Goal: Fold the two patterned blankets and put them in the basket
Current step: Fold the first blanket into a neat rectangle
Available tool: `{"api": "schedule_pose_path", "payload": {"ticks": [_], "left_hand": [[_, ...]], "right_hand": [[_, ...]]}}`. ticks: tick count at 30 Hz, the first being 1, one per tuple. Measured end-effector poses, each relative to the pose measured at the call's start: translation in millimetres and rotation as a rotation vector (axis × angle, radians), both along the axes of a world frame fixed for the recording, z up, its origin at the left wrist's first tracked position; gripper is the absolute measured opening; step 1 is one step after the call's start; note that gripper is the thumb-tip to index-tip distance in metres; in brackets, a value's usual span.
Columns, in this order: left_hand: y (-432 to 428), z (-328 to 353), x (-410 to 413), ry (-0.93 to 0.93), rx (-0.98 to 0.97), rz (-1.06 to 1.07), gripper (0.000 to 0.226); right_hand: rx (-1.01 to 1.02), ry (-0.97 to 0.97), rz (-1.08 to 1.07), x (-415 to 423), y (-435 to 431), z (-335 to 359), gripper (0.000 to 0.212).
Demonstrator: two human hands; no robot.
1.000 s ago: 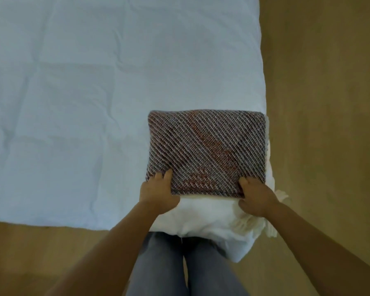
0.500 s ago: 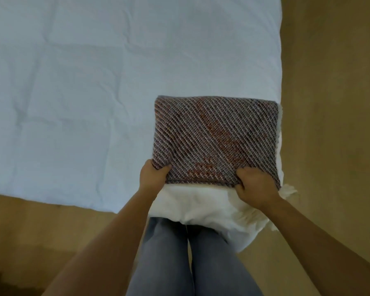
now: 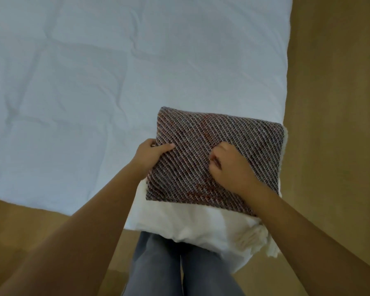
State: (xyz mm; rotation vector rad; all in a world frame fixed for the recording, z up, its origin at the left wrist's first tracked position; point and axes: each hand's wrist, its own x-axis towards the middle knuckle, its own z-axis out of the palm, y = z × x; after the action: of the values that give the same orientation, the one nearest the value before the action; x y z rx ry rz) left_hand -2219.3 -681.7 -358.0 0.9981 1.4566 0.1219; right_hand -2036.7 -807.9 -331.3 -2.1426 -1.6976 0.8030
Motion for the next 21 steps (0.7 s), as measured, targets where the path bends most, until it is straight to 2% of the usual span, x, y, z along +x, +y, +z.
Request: {"api": "schedule_pose_path", "payload": {"ticks": [2,5,7,10,11,14,16,19,21], "left_hand": [[4.9,-2.8,1.5,-0.031,-0.04,0.018,0.053],[0.0,-12.2,-2.2,-0.049,-0.061,0.096,0.05],[-1.1,-18.5,-3.0,-0.012,0.033,0.071,0.044],[0.7,-23.2,1.6,0.067,0.253,-0.051,0.037],[0.8,-23.8,2.3,0.075,0.301,-0.064,0.036],[-3.7,-27.6,-0.5,0.066,0.36,-0.04,0.039],[-9.9,-28.2,-6.5,0.02,0.302,-0.026,0.047],[-23.4,-31.9,-21.9,0.044,0.147,-0.225,0.065],[-31.4,-37.6,-35.1,0.064,0.117,-0.251,0.056]], "right_hand": [[0.048,0.051,0.04,-2.3,42.7,9.6,0.02],[-0.026,0.075,0.233,-12.4,107.3,16.2,0.045],[-0.135,-0.035,0.436,-25.6,145.9,16.3,0.061],[-0.444,-0.229,0.724,-43.8,188.5,11.3,0.084],[-0.542,-0.315,0.8,-47.2,198.1,9.3,0.086],[-0.675,-0.589,0.947,-51.2,217.9,7.2,0.068],[-0.71,-0.738,0.967,-49.4,231.3,8.2,0.08],[-0.633,-0.875,0.983,-44.6,247.9,12.1,0.082],[-0.524,-0.915,0.991,-39.5,253.9,7.2,0.078]]}}
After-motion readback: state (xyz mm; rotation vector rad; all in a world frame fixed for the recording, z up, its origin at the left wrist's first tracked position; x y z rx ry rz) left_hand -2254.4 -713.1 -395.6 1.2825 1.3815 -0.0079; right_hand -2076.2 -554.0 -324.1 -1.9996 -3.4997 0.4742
